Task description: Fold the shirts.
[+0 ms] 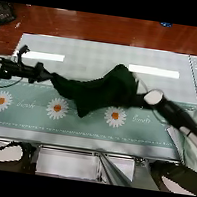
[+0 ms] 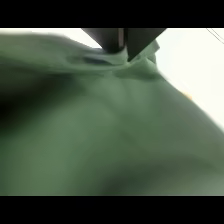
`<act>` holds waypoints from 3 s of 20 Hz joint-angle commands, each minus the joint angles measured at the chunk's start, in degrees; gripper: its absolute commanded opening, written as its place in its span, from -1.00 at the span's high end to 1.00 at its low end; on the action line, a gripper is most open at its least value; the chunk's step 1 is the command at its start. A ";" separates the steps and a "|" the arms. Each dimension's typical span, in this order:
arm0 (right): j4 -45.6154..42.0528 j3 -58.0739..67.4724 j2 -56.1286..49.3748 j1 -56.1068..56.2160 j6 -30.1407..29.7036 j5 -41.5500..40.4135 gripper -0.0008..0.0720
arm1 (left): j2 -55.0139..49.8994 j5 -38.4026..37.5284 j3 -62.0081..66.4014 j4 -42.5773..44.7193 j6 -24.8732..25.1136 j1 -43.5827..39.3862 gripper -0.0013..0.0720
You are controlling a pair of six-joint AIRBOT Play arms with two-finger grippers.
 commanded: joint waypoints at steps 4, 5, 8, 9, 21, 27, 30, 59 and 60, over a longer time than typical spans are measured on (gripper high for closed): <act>-16.59 42.62 2.21 -18.05 1.27 21.55 0.91 | 10.73 -1.62 19.82 -23.15 1.88 8.07 0.92; -17.49 49.57 2.21 -19.89 1.44 23.82 0.91 | 12.24 -1.62 24.30 -22.95 1.36 8.87 0.92; -19.89 66.93 2.23 -23.06 1.66 30.45 0.91 | 15.61 -1.36 38.49 -21.31 -1.81 11.76 0.92; -20.35 71.14 2.45 -23.56 1.64 32.33 0.91 | 16.55 -1.36 42.77 -20.26 -2.93 12.83 0.92; -46.21 73.48 26.16 -23.76 3.02 43.89 0.91 | 36.83 -3.69 56.17 31.56 -11.02 -0.33 0.92; -51.08 65.16 29.22 -23.76 7.30 56.89 0.91 | 43.60 -14.10 51.69 69.16 -22.45 -26.82 0.92; -50.88 54.93 29.40 -23.76 8.04 56.43 0.91 | 43.58 -17.05 44.46 76.70 -24.70 -28.02 0.92; -38.27 67.01 -43.60 -26.03 8.76 18.53 0.91 | -31.98 9.16 54.99 49.94 -36.02 -13.86 0.92; -37.18 67.01 -43.28 -26.43 6.60 20.72 0.91 | -31.30 7.13 55.15 48.17 -33.55 -13.38 0.92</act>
